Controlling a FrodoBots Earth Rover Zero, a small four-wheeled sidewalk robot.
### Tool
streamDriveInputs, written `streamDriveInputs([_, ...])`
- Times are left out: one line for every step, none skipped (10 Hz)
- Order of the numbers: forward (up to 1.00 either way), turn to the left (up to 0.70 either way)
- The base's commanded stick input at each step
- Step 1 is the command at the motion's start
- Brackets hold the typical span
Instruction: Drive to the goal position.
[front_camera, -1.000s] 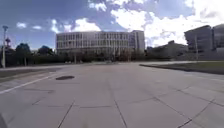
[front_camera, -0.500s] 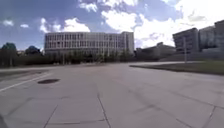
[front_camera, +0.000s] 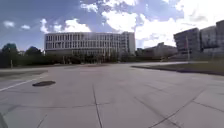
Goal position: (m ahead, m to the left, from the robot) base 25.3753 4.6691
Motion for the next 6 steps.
streamDriveInputs([0.70, 0.00])
streamDriveInputs([0.70, 0.00])
streamDriveInputs([0.70, 0.00])
streamDriveInputs([0.70, 0.00])
streamDriveInputs([0.70, 0.00])
streamDriveInputs([0.70, 0.00])
